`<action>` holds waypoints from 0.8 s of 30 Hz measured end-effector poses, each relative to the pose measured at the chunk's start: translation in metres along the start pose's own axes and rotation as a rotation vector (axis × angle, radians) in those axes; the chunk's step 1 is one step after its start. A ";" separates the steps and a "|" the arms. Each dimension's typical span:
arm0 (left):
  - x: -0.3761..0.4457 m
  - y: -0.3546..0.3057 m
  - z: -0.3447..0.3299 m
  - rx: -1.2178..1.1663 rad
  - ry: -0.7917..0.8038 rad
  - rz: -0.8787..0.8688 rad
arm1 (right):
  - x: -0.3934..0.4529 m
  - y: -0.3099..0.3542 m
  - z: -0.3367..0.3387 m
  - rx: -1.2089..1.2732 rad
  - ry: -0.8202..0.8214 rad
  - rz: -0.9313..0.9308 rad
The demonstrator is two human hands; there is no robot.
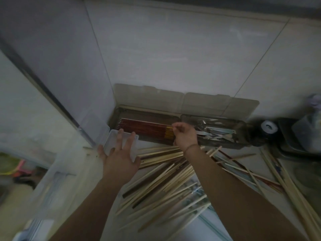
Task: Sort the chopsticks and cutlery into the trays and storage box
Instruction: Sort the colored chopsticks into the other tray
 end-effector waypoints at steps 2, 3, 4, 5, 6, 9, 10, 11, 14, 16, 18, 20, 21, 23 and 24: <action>0.000 0.000 0.000 -0.004 -0.012 -0.001 | 0.008 0.005 -0.005 -0.162 0.012 0.054; 0.000 0.000 0.000 -0.005 -0.020 -0.005 | 0.010 0.007 -0.006 -0.213 0.025 0.070; 0.000 -0.001 0.000 -0.006 -0.028 -0.008 | 0.010 0.007 -0.006 -0.242 0.052 0.069; 0.000 0.000 0.000 -0.006 -0.032 -0.010 | 0.008 0.006 -0.003 -0.251 0.071 0.067; 0.000 -0.001 0.000 -0.004 -0.034 -0.013 | 0.003 0.007 0.005 -0.249 0.064 0.077; 0.000 -0.001 -0.001 -0.010 -0.033 -0.012 | -0.019 0.002 0.049 -0.160 -0.040 0.141; 0.000 0.000 -0.002 -0.014 -0.028 -0.006 | -0.026 -0.008 0.069 -0.119 -0.082 0.137; 0.001 0.000 -0.002 -0.014 -0.025 0.000 | -0.035 -0.022 0.091 -0.110 -0.131 0.117; 0.002 0.000 -0.003 0.002 -0.022 0.002 | -0.066 -0.071 0.158 -0.292 -0.301 0.035; 0.002 0.000 -0.002 0.008 -0.032 0.001 | -0.093 -0.101 0.192 -0.383 -0.368 -0.012; 0.002 -0.001 -0.001 -0.005 -0.044 0.006 | -0.119 -0.127 0.210 -0.467 -0.391 -0.032; 0.002 -0.001 -0.001 -0.009 -0.051 0.011 | -0.143 -0.147 0.219 -0.578 -0.399 0.005; 0.002 -0.001 -0.001 -0.006 -0.045 0.014 | -0.152 -0.155 0.222 -0.642 -0.407 0.025; 0.003 0.000 -0.002 -0.007 -0.031 0.021 | -0.163 -0.170 0.226 -0.721 -0.441 0.028; 0.003 0.001 -0.003 -0.008 -0.023 0.025 | -0.166 -0.174 0.226 -0.760 -0.468 0.036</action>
Point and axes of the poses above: each hand's wrist, its own x-axis towards the middle knuckle, its own z-axis out of the back of the hand, y = z × x, the point moved 7 cm from there along x, towards the middle knuckle, and after that the axes turned 11 degrees about -z, right-handed, at the moved point
